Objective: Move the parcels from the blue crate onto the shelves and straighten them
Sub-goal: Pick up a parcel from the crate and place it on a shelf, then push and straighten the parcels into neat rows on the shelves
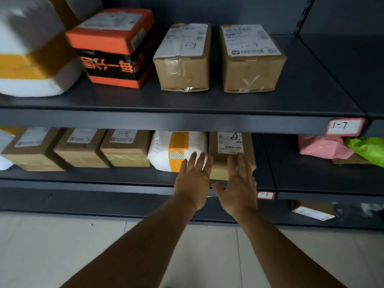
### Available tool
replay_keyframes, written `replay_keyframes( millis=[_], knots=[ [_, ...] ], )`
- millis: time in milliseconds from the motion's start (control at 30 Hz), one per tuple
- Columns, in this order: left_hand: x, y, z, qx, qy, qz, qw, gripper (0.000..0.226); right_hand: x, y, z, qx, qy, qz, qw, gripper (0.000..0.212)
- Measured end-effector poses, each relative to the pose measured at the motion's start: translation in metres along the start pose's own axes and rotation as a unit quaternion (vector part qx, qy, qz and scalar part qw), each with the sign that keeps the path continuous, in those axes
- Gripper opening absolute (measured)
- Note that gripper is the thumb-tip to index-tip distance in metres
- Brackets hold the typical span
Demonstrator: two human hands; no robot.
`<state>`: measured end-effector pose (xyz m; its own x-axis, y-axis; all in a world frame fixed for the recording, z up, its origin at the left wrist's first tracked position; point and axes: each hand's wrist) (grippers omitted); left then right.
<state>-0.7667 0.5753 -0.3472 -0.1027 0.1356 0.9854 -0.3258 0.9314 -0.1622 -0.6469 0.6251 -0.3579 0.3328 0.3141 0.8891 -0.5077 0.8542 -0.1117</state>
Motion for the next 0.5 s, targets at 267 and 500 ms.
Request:
replay_keyframes(
  millis=[267,500],
  knots=[
    [0.023,-0.091,0.070,0.105,-0.043,0.013,0.993,0.077,0.002,-0.049,0.086,0.118,0.009,0.127,0.985,0.090],
    [0.041,-0.136,0.168,0.172,-0.079,-0.011,0.982,0.081,-0.025,-0.047,0.189,0.181,0.006,0.179,0.967,0.094]
  ],
)
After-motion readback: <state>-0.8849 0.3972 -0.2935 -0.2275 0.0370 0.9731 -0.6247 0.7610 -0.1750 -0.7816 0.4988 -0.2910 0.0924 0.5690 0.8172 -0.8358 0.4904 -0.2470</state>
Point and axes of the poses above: each hand's wrist, its own y-axis towards the middle knuckle, its own x-axis out of the back of the hand, z = x × y, and after that the axes turned 6 degrees about x, right-handed
